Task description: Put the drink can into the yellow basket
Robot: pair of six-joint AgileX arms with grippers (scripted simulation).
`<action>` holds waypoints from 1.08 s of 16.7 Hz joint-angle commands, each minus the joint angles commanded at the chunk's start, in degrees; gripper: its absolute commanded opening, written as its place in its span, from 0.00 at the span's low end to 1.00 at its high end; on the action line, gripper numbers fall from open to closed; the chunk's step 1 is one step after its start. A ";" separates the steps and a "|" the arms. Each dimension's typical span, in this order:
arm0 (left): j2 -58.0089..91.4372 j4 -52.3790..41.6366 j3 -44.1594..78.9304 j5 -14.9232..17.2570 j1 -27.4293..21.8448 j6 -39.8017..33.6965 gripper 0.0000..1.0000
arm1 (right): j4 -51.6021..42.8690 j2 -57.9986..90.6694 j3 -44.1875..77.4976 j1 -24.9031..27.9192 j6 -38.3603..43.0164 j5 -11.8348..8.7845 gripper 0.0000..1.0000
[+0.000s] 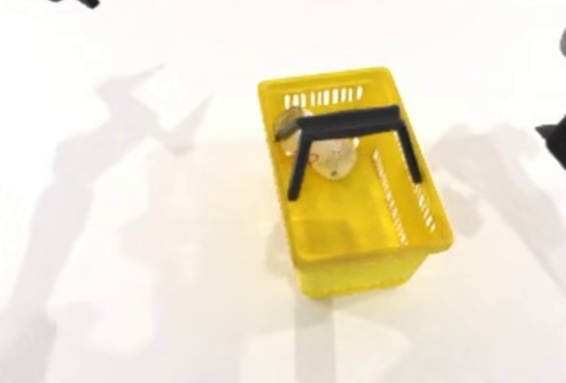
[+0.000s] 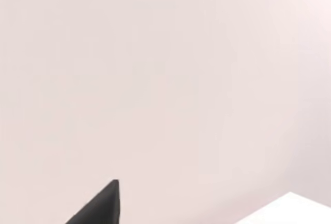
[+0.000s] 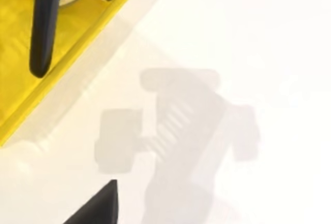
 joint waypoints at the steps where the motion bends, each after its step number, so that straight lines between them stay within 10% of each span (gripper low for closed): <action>1: -6.67 -2.55 -3.50 -3.53 0.83 -0.05 1.00 | -4.45 6.71 6.69 1.76 -2.93 -0.01 1.00; 10: -55.11 -24.10 -36.68 -30.44 5.55 4.30 1.00 | -37.05 56.65 57.06 14.99 -24.93 0.06 1.00; 18: -67.53 -30.60 -47.95 -37.59 6.25 7.35 1.00 | -45.31 68.13 69.89 18.59 -30.92 0.26 1.00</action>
